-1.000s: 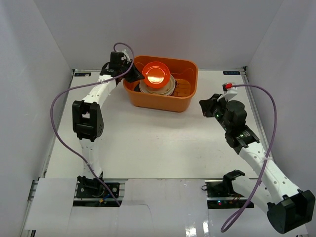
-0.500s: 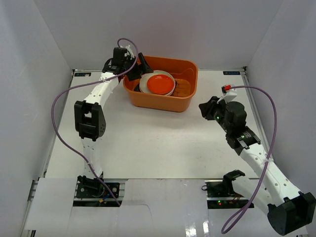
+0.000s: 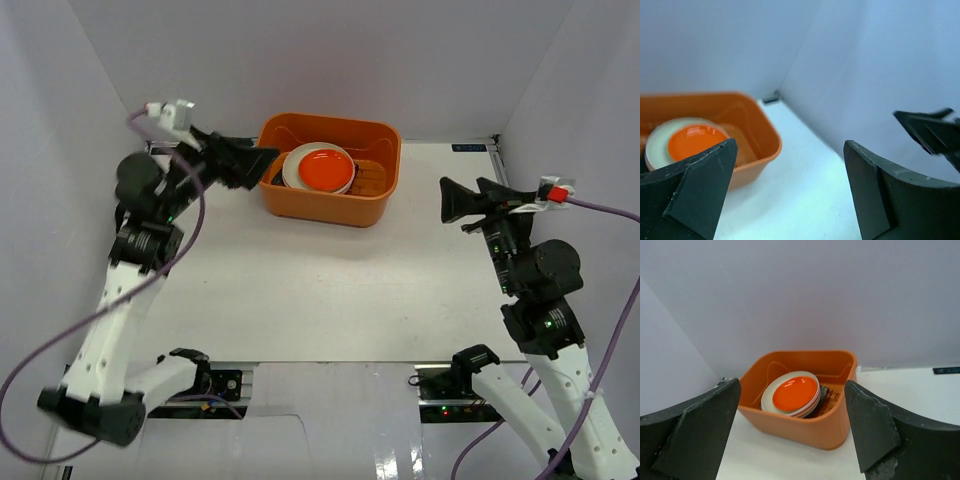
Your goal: Place the plates into the plastic bin on the countertop
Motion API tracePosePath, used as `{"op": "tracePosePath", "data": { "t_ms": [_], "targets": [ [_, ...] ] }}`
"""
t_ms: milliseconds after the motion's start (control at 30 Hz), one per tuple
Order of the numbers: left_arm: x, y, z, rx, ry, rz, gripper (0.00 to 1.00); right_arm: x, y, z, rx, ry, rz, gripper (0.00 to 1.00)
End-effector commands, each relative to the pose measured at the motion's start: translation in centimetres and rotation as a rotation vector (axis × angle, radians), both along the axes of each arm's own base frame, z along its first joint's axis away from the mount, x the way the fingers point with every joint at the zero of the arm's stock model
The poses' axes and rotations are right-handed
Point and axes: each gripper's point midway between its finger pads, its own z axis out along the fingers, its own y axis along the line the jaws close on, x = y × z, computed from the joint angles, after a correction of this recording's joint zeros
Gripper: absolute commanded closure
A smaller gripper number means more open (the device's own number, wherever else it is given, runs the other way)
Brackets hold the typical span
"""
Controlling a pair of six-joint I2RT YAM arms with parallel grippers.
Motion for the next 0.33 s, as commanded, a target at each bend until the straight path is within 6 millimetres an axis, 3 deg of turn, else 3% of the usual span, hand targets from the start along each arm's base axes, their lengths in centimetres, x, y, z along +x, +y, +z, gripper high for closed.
{"op": "tracePosePath", "data": {
  "t_ms": [0, 67, 167, 300],
  "targets": [
    [-5.9, 1.4, 3.8, -0.016, -0.296, -0.009, 0.02, -1.3, -2.9, 3.8, 0.031, -0.097, -0.121, 0.1],
    [-8.6, 2.6, 3.9, 0.001, -0.34, 0.019, 0.02, -1.5, -3.3, 3.4, 0.031, -0.097, -0.139, 0.1],
    [-10.2, 3.7, 2.1, 0.032, -0.345, 0.062, 0.02, -1.6, -3.2, 2.2, 0.015, -0.095, -0.133, 0.1],
    [-8.9, 3.8, -2.1, 0.098, -0.209, 0.076, 0.02, -1.1, -3.1, 1.7, -0.01, -0.076, -0.137, 0.1]
  ]
}}
